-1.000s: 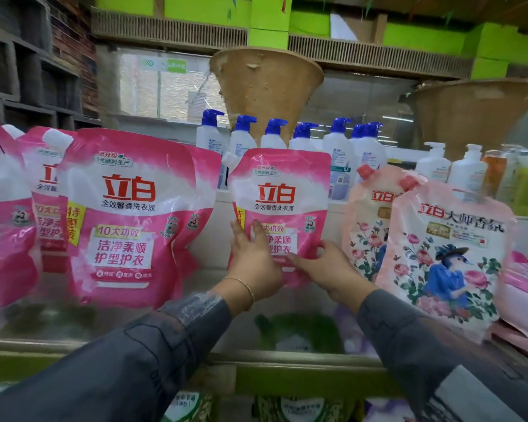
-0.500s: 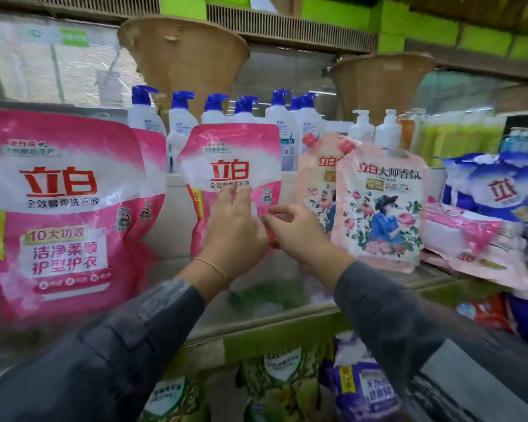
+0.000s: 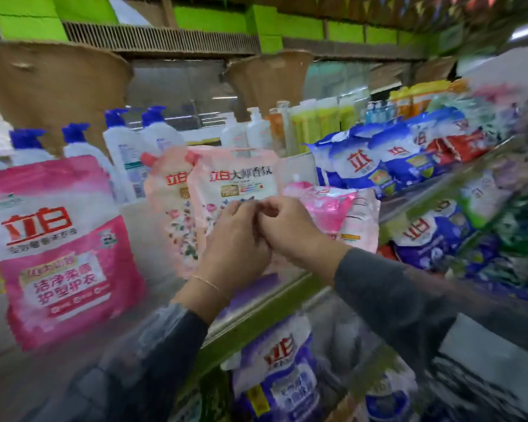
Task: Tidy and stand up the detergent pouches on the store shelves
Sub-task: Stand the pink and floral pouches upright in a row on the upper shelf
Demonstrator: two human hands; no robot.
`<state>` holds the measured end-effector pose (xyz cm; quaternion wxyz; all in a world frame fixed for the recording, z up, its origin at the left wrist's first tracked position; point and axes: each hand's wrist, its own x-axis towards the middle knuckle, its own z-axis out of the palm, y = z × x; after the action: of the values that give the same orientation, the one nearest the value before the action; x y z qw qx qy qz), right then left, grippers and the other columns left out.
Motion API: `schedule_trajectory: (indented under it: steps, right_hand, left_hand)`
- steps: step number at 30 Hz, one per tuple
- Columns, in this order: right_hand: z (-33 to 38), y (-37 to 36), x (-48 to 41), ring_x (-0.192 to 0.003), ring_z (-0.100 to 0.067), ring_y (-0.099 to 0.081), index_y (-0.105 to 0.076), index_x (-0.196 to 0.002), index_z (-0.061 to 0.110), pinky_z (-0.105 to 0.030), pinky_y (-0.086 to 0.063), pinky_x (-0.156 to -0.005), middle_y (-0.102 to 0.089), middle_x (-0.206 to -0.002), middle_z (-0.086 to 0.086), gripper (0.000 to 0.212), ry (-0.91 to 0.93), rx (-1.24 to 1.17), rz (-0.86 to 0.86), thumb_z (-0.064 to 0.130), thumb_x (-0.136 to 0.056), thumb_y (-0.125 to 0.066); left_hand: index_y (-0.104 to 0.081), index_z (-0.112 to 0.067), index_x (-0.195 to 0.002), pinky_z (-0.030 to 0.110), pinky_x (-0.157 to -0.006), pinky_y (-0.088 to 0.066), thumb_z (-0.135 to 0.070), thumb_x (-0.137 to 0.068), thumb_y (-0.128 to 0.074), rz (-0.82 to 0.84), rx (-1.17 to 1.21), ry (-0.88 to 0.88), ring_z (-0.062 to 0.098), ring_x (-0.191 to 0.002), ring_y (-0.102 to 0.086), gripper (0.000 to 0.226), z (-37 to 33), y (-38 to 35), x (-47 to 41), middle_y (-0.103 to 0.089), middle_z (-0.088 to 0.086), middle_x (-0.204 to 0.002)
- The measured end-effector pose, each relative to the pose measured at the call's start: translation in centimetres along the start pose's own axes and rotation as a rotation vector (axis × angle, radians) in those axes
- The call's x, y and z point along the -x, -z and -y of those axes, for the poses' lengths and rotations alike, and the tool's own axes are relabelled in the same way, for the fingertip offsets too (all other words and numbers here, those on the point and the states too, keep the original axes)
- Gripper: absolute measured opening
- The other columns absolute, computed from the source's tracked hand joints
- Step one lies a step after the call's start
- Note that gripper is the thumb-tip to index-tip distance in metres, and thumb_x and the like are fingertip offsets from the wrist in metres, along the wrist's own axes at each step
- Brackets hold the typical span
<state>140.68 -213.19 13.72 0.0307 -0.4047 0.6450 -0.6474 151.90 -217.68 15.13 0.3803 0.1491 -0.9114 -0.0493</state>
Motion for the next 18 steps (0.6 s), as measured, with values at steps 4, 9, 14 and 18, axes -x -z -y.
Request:
schedule_trajectory:
  steps: [4,9,14,18]
  right_hand:
    - [-2.0,5.1,-2.8,-0.089,-0.028,-0.072,-0.075,-0.087,0.009,-0.044,-0.058,-0.082,-0.077,-0.088,-0.011,0.017,-0.019,0.056,-0.08,0.02,-0.082,-0.064]
    - [-3.4,8.5,-4.9,-0.088,-0.028,-0.071,-0.072,-0.08,0.012,-0.041,-0.057,-0.083,-0.076,-0.084,-0.006,0.016,-0.016,0.081,-0.137,0.025,-0.081,-0.063]
    - [-5.8,12.0,-8.9,-0.098,-0.029,-0.064,-0.064,-0.098,0.014,-0.041,-0.056,-0.084,-0.065,-0.104,-0.006,0.038,-0.239,0.112,-0.166,0.037,-0.068,-0.065]
    - [-6.5,13.3,-10.7,-0.105,-0.035,-0.06,-0.058,-0.121,0.009,-0.045,-0.057,-0.085,-0.056,-0.123,-0.013,0.082,-0.388,0.069,-0.202,0.052,-0.051,-0.061]
  left_hand:
    - [-0.062,-0.002,-0.115,0.031,-0.084,-0.036,-0.007,-0.07,-0.053,-0.018,-0.03,-0.071,0.039,-0.1,-0.059,0.046,-3.4,-3.5,-3.4,-0.063,0.021,-0.108]
    - [-0.061,-0.004,-0.118,0.026,-0.086,-0.037,-0.016,-0.064,-0.051,0.048,-0.039,-0.087,0.036,-0.105,-0.058,0.056,-5.2,-7.1,-7.3,-0.062,0.019,-0.113]
    - [-0.053,-0.004,-0.132,0.038,-0.096,-0.042,-0.021,-0.089,-0.053,0.036,-0.141,0.002,0.037,-0.114,-0.056,0.046,-5.6,-9.5,-10.2,-0.06,0.02,-0.124]
    - [-0.046,-0.009,-0.138,0.033,-0.098,-0.036,-0.025,-0.093,-0.051,0.119,-0.205,0.071,0.031,-0.122,-0.051,0.047,-6.0,-10.9,-12.0,-0.055,0.014,-0.132]
